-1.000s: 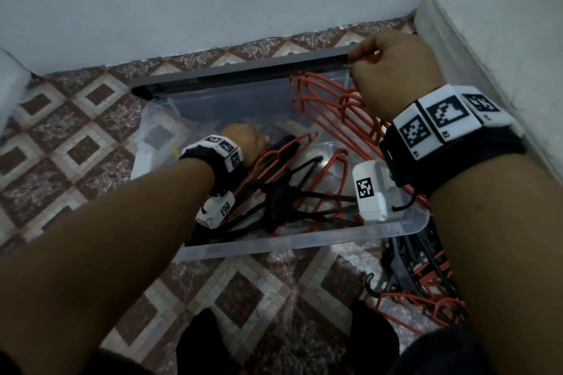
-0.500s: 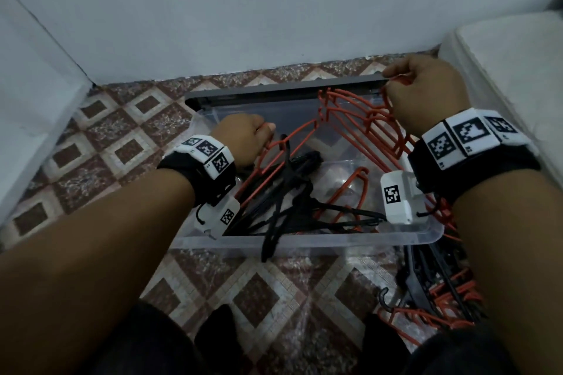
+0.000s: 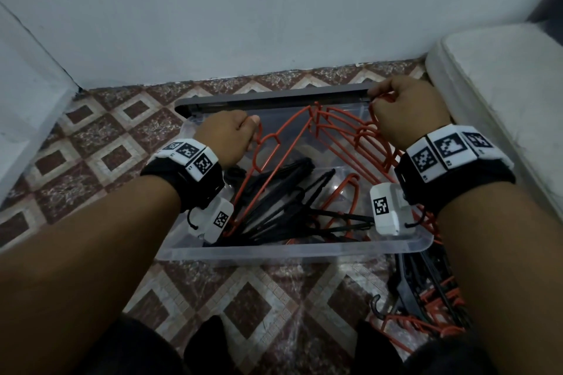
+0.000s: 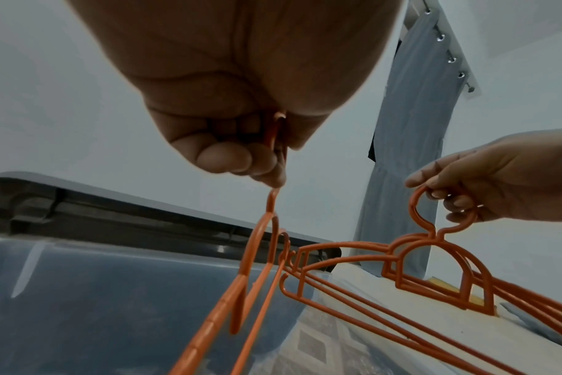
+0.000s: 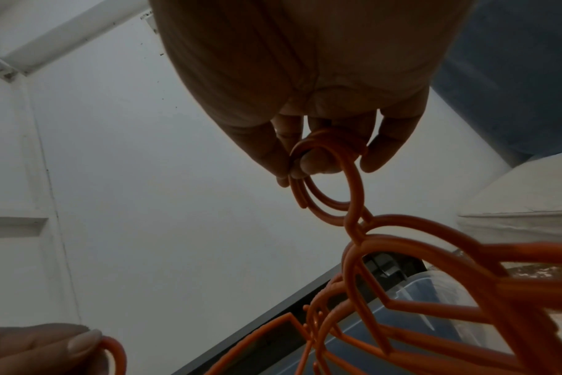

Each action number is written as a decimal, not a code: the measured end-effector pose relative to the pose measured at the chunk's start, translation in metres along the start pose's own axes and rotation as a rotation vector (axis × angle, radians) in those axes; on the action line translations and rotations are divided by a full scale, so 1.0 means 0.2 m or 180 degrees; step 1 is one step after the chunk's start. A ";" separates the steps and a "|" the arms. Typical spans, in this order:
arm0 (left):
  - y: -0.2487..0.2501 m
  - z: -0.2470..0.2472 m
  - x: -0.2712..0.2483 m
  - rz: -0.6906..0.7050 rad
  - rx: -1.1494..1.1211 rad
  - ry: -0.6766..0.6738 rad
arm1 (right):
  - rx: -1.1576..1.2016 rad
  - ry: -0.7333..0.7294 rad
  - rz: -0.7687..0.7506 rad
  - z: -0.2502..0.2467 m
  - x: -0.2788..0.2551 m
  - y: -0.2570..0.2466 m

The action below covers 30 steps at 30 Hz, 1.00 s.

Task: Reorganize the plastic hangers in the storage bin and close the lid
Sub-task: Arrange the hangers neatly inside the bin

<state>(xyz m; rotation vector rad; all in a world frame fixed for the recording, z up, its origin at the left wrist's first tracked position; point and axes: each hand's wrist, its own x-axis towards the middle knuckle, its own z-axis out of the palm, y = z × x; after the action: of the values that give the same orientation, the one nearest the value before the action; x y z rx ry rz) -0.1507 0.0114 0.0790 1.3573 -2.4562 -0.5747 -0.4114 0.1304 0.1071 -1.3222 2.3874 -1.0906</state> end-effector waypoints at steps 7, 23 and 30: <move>-0.01 -0.05 0.01 0.0078 0.0013 0.0409 | 0.0137 -0.0053 0.0102 0.01 -0.01 0.00; -0.04 -0.26 0.01 0.0411 0.0640 0.1221 | 0.0162 -0.0331 0.0218 -0.02 -0.01 0.03; -0.04 -0.25 -0.01 0.1065 0.0725 -0.0129 | 0.0063 -0.0426 0.0118 -0.01 -0.03 -0.01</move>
<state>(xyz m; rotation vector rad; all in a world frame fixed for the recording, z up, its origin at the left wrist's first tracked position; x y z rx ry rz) -0.1218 -0.0009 0.1198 0.9769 -2.7669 -0.2516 -0.4076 0.1350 0.1095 -1.2959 2.2894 -0.9809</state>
